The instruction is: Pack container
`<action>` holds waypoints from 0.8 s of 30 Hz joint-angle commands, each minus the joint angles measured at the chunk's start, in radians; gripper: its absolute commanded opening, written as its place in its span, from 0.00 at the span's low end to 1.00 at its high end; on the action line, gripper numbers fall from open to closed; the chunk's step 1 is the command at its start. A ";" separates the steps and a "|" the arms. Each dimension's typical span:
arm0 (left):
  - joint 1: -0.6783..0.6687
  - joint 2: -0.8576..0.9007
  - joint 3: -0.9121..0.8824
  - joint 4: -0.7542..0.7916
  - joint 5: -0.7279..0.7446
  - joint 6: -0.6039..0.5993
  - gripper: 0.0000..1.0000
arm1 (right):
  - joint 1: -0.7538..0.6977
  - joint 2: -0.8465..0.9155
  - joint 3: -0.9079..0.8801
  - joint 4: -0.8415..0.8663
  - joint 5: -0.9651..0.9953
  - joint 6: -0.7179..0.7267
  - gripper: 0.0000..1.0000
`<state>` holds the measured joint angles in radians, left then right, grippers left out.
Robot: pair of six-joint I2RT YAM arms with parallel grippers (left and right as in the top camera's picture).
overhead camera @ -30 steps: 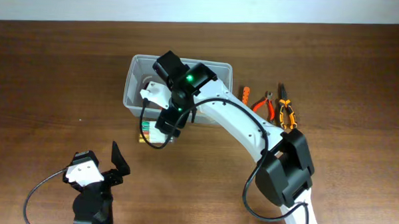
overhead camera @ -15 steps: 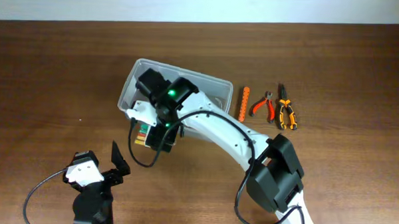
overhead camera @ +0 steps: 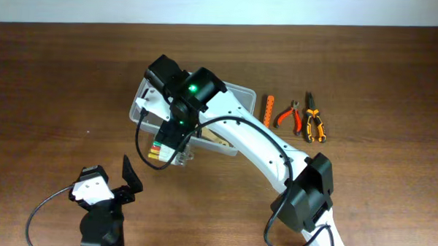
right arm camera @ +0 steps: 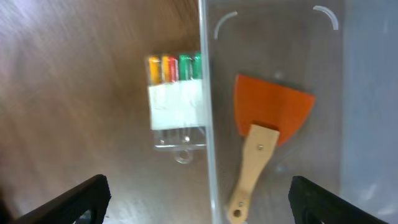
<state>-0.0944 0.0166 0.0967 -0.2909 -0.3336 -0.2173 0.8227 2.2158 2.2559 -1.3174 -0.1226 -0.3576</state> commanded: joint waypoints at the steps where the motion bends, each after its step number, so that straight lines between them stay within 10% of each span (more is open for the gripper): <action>1: -0.004 -0.005 -0.004 -0.001 -0.004 0.009 0.99 | 0.014 0.001 -0.006 -0.027 -0.140 0.057 0.92; 24: -0.004 -0.005 -0.004 -0.001 -0.004 0.009 0.99 | -0.047 0.116 -0.166 0.167 -0.225 0.059 0.91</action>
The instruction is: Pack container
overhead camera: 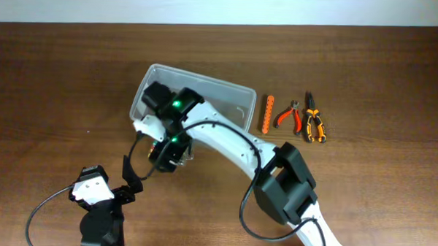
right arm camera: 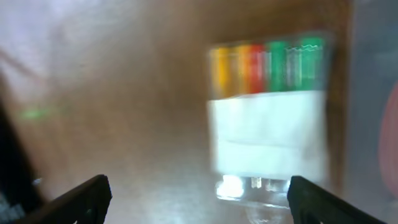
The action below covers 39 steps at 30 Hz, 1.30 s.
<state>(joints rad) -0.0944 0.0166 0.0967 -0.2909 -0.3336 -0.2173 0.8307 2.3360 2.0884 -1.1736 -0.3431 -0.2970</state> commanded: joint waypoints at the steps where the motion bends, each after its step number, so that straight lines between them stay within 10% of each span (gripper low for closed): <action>1: -0.004 -0.005 -0.004 -0.001 -0.003 0.009 0.99 | -0.077 -0.005 0.002 0.031 -0.005 -0.002 0.91; 24: -0.004 -0.005 -0.004 -0.001 -0.004 0.009 0.99 | -0.011 0.105 -0.096 0.079 0.044 -0.004 0.95; 31: -0.004 -0.005 -0.004 -0.001 -0.003 0.009 0.99 | -0.015 0.130 -0.098 0.085 0.123 0.025 0.66; 39: -0.004 -0.005 -0.004 -0.001 -0.004 0.009 0.99 | -0.074 0.117 -0.077 0.017 0.251 0.101 0.57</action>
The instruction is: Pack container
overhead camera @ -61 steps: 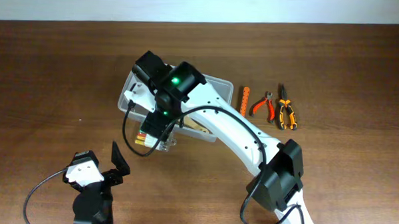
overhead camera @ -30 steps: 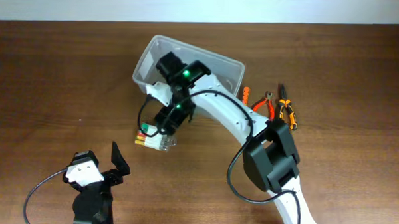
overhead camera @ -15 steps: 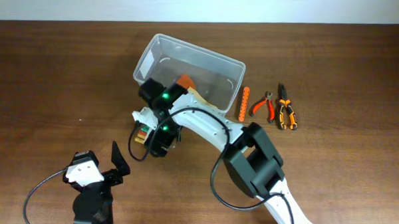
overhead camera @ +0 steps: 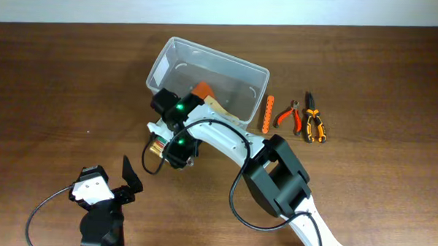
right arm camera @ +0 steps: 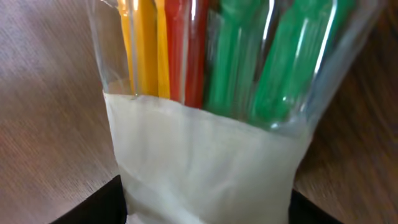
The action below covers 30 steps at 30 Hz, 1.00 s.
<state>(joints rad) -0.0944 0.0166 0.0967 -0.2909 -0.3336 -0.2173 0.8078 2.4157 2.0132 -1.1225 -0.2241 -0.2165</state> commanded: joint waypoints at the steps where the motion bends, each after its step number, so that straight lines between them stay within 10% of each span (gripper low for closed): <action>1: -0.004 -0.005 -0.004 -0.001 -0.004 0.009 0.99 | -0.055 0.034 0.005 -0.043 0.132 0.020 0.57; 17: -0.004 -0.005 -0.004 -0.001 -0.003 0.009 0.99 | -0.095 -0.065 0.546 -0.295 0.131 0.020 0.56; 30: -0.004 -0.005 -0.004 -0.001 -0.003 0.009 0.99 | -0.085 -0.052 0.048 -0.108 0.082 0.042 0.81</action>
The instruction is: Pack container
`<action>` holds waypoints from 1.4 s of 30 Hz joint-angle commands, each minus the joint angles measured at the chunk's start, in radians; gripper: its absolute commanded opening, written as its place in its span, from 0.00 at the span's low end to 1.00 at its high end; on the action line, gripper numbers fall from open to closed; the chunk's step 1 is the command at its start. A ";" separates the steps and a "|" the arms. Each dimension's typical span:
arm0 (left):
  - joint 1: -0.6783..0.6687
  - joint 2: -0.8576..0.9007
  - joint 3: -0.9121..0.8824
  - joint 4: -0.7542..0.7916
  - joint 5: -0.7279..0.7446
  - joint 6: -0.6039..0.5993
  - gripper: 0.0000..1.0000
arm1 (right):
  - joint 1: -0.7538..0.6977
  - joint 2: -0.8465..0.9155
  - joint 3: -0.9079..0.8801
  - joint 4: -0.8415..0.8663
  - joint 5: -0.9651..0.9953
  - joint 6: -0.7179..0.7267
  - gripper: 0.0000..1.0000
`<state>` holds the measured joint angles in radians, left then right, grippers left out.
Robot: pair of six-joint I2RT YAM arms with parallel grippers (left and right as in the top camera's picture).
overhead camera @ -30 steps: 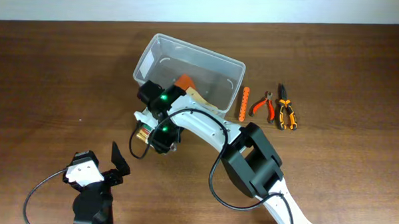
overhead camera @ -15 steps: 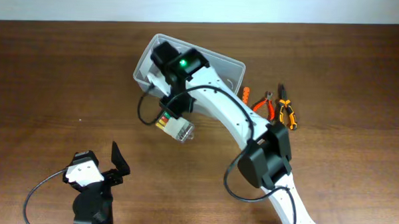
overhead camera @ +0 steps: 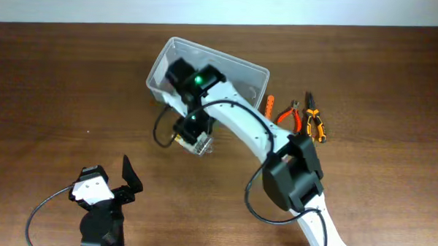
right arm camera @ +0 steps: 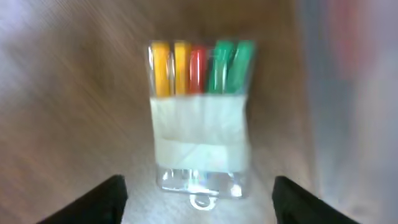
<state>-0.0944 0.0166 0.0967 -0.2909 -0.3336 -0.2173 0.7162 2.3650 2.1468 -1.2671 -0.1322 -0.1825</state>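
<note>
A clear pouch of yellow, red and green markers (right arm camera: 200, 118) lies flat on the wooden table, just left of the clear plastic container (overhead camera: 253, 77). In the overhead view the marker pouch (overhead camera: 201, 143) shows under my right arm. My right gripper (right arm camera: 199, 202) hovers over the pouch's near end, open, its dark fingers (right arm camera: 93, 200) wide on either side and touching nothing. The container's wall (right arm camera: 348, 106) is a blur at the right. My left gripper (overhead camera: 129, 180) rests open near the front left.
An orange toothed strip (overhead camera: 267, 112), red-handled pliers (overhead camera: 288, 115) and yellow-and-black pliers (overhead camera: 314, 120) lie to the right of the container. The table's far edge runs along the top of the overhead view.
My right gripper was low, with the pouch filling its view; now it stands back from it, open. The pouch lies further right, nearer the container. The left arm has not moved.
My right gripper stood open over the container's edge, with the pouch on the table beside it. Then it was over the pouch, then down close on it, and the container lay shifted away and turned. Now the gripper is back off the pouch, which lies further right.
</note>
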 commanded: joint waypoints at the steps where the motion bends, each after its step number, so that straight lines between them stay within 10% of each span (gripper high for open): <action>1: -0.004 -0.005 -0.004 -0.001 -0.004 0.009 0.99 | 0.008 -0.001 -0.111 0.055 -0.009 0.008 0.82; 11: -0.004 -0.005 -0.004 -0.001 -0.003 0.009 0.99 | 0.037 0.000 -0.308 0.229 0.070 -0.022 0.91; 19: -0.004 -0.005 -0.004 -0.001 -0.004 0.009 0.99 | 0.037 -0.001 -0.307 0.226 0.121 -0.014 0.60; 34: -0.004 -0.005 -0.004 -0.001 -0.003 0.009 0.99 | 0.029 -0.035 0.472 -0.113 0.162 0.001 0.56; 42: -0.004 -0.005 -0.004 -0.001 -0.004 0.009 0.99 | -0.163 0.016 0.472 -0.045 0.267 0.001 0.56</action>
<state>-0.0944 0.0166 0.0967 -0.2909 -0.3336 -0.2173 0.6689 2.3520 2.6381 -1.3487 0.0902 -0.1867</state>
